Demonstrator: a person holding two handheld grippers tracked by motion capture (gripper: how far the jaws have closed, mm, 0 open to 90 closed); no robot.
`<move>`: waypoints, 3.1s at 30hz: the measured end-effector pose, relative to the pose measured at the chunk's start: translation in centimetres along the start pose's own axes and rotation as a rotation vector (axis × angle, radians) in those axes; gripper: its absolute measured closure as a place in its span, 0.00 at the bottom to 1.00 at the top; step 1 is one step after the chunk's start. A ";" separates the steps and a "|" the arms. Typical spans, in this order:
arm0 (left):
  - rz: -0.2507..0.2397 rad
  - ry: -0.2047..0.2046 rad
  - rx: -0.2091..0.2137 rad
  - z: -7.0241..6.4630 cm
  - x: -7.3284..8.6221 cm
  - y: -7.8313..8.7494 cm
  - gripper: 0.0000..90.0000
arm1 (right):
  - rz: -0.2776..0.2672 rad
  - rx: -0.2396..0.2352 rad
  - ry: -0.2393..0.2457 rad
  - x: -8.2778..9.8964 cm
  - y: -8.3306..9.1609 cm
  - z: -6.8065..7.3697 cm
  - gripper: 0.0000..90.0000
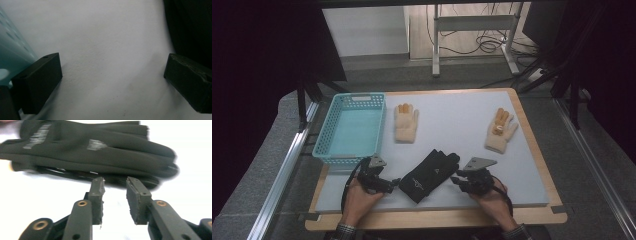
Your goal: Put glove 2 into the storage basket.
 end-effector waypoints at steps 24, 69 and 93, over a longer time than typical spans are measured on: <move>-0.030 0.042 0.034 0.2 -0.1 0.3 0.04 | 0.036 0.286 -0.094 3.8 3.8 -9.0 0.22; 0.138 -0.106 0.155 -9.7 -6.6 -6.0 0.00 | 0.032 0.288 -0.091 3.8 3.9 -9.0 0.22; 0.151 -0.086 0.070 -8.7 -5.9 -5.3 0.57 | 0.033 0.289 -0.090 3.8 3.8 -9.0 0.22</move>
Point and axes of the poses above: each handheld gripper's, and its own axes: y roughly backward along the jaws, x roughly out of its underside, z roughly to its left, the point moved 6 cm from there along -y, roughly forward along the jaws, and after that the axes turned 14 degrees about -z, right-handed, at the moved point
